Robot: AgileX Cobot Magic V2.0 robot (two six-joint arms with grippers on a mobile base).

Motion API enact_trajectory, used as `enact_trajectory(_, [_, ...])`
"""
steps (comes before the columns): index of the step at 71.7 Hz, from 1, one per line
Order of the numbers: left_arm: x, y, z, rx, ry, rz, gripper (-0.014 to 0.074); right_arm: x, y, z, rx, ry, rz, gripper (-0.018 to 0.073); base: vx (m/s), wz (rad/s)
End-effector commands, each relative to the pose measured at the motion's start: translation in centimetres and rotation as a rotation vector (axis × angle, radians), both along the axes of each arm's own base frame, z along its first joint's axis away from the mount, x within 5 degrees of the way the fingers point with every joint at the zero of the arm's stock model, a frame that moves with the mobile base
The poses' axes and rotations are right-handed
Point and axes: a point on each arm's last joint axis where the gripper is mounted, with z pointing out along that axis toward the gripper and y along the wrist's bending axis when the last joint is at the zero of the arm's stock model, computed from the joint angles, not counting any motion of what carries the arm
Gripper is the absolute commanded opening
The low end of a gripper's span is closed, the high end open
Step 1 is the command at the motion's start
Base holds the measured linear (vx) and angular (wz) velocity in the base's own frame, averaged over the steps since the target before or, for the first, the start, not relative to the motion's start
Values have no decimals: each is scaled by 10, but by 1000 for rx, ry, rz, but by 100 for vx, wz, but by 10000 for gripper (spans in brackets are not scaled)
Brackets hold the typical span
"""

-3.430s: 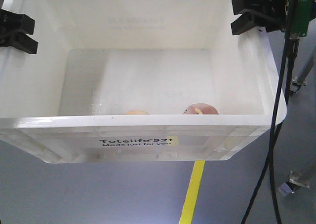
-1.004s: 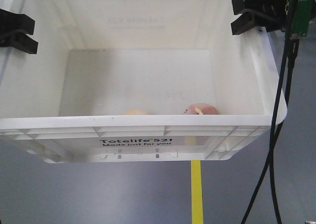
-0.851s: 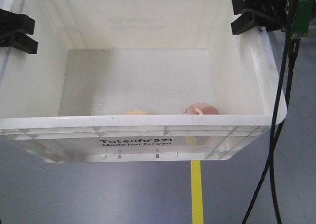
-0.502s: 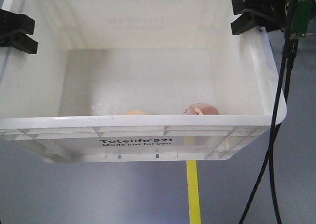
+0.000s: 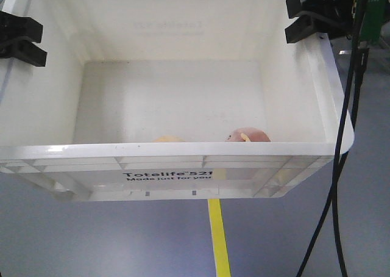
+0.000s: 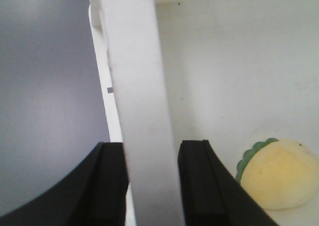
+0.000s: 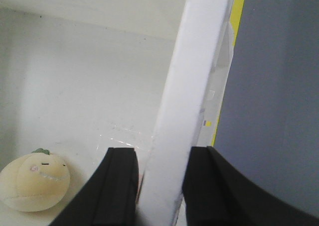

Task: Place moving items into box and shelve
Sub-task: 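Hold the crate with both grippers while the base drives away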

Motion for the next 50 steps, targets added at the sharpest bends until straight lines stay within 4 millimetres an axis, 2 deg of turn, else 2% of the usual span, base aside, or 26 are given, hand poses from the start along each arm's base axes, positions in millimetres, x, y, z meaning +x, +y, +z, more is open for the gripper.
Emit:
enact_trajectory(1, [-8,-18,35,-223,-172,-38,-27,-13,13,37,200,-150,34,-12,44,-26])
enact_trajectory(50, [-8,-18,35,-223,-172,-38,-27,-13,13,37,200,-150,34,-12,43,-30])
